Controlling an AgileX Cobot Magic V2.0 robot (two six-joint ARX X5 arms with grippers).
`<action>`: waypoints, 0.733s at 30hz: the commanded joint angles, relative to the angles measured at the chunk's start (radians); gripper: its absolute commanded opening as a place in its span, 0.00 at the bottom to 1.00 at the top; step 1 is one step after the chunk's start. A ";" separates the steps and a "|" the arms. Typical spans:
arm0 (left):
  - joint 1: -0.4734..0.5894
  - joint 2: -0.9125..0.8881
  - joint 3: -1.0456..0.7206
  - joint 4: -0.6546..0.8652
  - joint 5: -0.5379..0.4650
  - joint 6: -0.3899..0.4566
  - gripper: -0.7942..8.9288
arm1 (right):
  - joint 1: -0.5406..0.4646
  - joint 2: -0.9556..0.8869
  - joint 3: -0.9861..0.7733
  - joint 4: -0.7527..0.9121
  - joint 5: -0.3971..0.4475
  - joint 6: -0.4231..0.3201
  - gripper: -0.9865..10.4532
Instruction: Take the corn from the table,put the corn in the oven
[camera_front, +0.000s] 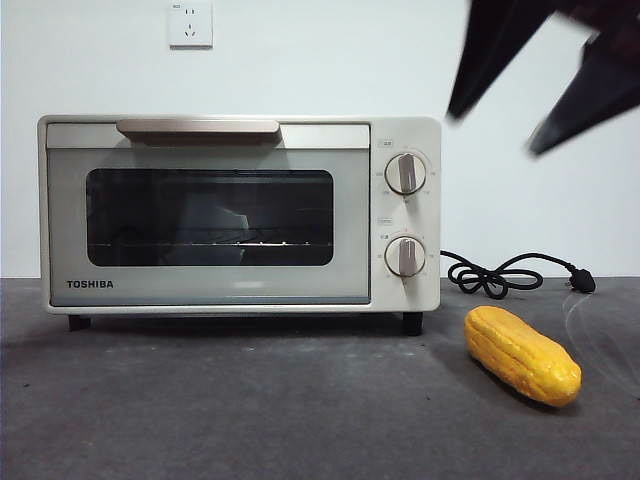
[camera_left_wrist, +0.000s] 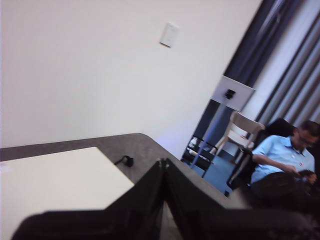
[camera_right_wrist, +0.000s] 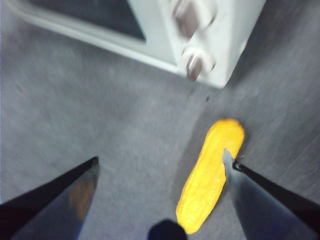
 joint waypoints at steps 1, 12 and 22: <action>-0.018 0.005 0.034 -0.029 -0.003 0.054 0.08 | 0.027 0.073 -0.001 -0.010 0.057 0.011 0.45; -0.021 0.006 0.100 -0.130 -0.006 0.117 0.08 | 0.031 0.295 -0.001 -0.033 0.105 0.004 0.51; -0.021 0.006 0.100 -0.159 -0.006 0.137 0.08 | 0.023 0.381 -0.001 -0.026 0.163 0.003 0.50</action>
